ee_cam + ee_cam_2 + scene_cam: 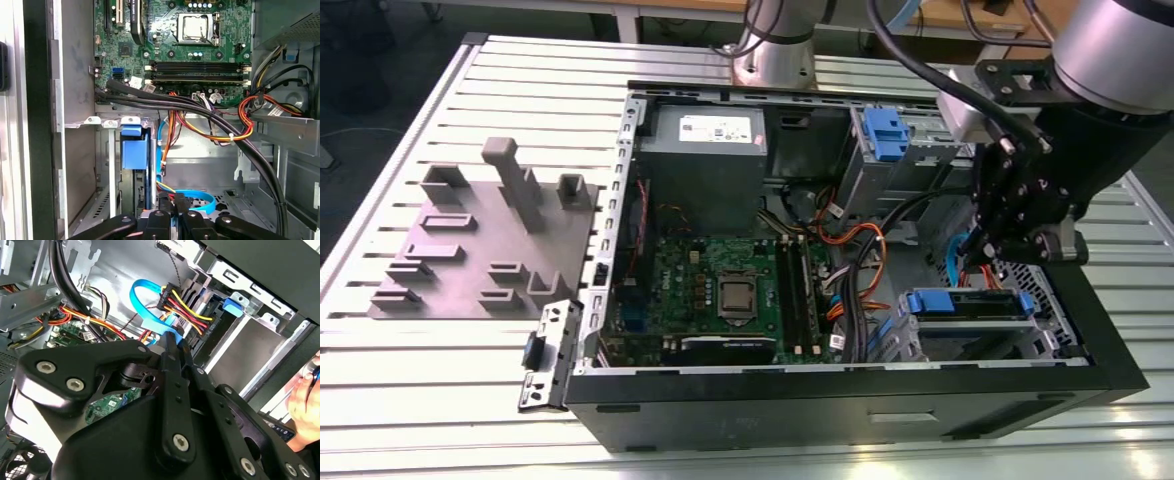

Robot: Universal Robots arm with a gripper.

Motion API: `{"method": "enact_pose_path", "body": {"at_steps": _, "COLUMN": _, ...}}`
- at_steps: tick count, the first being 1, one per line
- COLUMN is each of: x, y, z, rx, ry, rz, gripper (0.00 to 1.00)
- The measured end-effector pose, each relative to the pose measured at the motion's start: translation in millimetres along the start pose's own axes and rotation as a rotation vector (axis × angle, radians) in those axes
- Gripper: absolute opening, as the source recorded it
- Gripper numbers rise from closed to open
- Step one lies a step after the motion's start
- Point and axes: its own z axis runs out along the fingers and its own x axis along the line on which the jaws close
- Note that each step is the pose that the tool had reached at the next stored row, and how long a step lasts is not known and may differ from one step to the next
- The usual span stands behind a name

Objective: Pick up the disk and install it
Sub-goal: 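Insert the second disk wire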

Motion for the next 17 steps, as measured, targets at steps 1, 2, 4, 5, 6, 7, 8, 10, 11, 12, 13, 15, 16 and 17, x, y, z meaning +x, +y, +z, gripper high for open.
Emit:
{"method": "enact_pose_path", "body": {"at_steps": 1, "x": 1.6, "y": 0.0, "z": 0.0, "rx": 0.0002, "ry": -0.0004, "rz": 0.0, "gripper": 0.16}}
{"method": "enact_pose_path", "body": {"at_steps": 2, "x": 3.7, "y": 0.3, "z": 0.3, "rx": 0.0006, "ry": -0.002, "rz": -0.001, "gripper": 0.16}}
{"method": "enact_pose_path", "body": {"at_steps": 4, "x": 7.4, "y": 1.4, "z": 1.0, "rx": 0.0012, "ry": -0.0048, "rz": -0.001, "gripper": 0.16}}
{"method": "enact_pose_path", "body": {"at_steps": 5, "x": 8.6, "y": 2.4, "z": 1.5, "rx": 0.0017, "ry": -0.0067, "rz": -0.001, "gripper": 0.16}}
{"method": "enact_pose_path", "body": {"at_steps": 6, "x": 9.5, "y": 3.4, "z": 2.1, "rx": 0.0025, "ry": -0.009, "rz": -0.001, "gripper": 0.16}}
{"method": "enact_pose_path", "body": {"at_steps": 7, "x": 10.3, "y": 4.4, "z": 2.6, "rx": 0.004, "ry": -0.0112, "rz": -0.001, "gripper": 0.16}}
{"method": "enact_pose_path", "body": {"at_steps": 8, "x": 11.1, "y": 5.3, "z": 3.0, "rx": 0.0065, "ry": -0.0119, "rz": -0.002, "gripper": 0.16}}
{"method": "enact_pose_path", "body": {"at_steps": 10, "x": 12.6, "y": 7.1, "z": 3.7, "rx": 0.013, "ry": -0.0126, "rz": -0.003, "gripper": 0.16}}
{"method": "enact_pose_path", "body": {"at_steps": 11, "x": 13.2, "y": 8.0, "z": 4.0, "rx": 0.0176, "ry": -0.0127, "rz": -0.004, "gripper": 0.16}}
{"method": "enact_pose_path", "body": {"at_steps": 12, "x": 13.6, "y": 9.0, "z": 4.2, "rx": 0.0226, "ry": -0.0127, "rz": -0.004, "gripper": 0.16}}
{"method": "enact_pose_path", "body": {"at_steps": 13, "x": 13.9, "y": 10.1, "z": 4.4, "rx": 0.0281, "ry": -0.0125, "rz": -0.005, "gripper": 0.16}}
{"method": "enact_pose_path", "body": {"at_steps": 15, "x": 14.6, "y": 12.1, "z": 4.9, "rx": 0.0377, "ry": -0.0129, "rz": -0.005, "gripper": 0.16}}
{"method": "enact_pose_path", "body": {"at_steps": 16, "x": 14.9, "y": 12.9, "z": 5.4, "rx": 0.0399, "ry": -0.0132, "rz": -0.006, "gripper": 0.16}}
{"method": "enact_pose_path", "body": {"at_steps": 17, "x": 15.3, "y": 13.4, "z": 6.0, "rx": 0.0414, "ry": -0.013, "rz": -0.006, "gripper": 0.16}}
